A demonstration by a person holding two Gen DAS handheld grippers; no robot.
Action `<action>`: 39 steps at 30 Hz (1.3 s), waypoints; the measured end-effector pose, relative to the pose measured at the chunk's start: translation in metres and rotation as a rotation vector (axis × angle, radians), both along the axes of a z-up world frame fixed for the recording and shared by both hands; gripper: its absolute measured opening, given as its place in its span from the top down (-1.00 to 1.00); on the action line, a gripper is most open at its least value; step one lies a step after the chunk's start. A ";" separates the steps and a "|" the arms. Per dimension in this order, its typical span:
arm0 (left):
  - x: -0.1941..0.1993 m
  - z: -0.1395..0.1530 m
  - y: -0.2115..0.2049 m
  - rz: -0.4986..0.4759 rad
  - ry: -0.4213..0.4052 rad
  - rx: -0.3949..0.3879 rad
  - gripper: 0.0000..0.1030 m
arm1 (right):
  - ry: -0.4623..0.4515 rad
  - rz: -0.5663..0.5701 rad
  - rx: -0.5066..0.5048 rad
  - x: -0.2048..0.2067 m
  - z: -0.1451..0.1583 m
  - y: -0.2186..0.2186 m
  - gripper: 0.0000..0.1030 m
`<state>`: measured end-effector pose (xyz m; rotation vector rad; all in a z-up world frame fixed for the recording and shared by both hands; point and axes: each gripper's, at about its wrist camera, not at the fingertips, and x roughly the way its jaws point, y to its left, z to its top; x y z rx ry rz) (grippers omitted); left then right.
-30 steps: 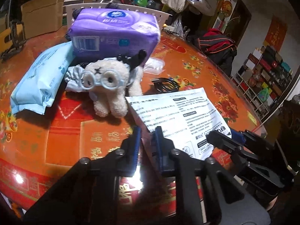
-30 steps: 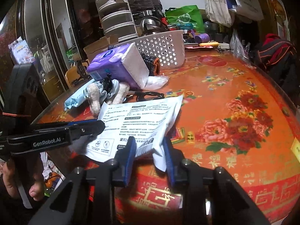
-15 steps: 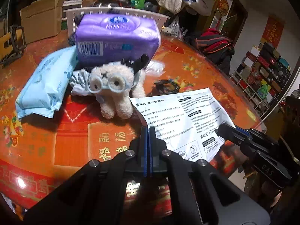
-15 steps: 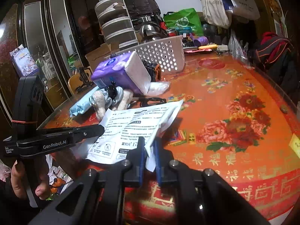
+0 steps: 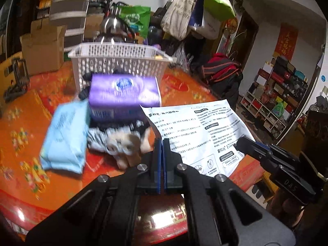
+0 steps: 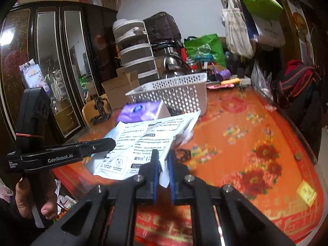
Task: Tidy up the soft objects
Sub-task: 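Carry the sheet with the right tool into the white basket and release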
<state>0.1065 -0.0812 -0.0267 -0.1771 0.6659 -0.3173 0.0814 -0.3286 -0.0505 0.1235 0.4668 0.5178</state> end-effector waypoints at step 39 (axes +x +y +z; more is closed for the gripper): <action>0.385 0.060 0.096 0.109 0.210 0.139 0.98 | 0.245 0.015 -0.173 0.346 0.055 0.132 0.87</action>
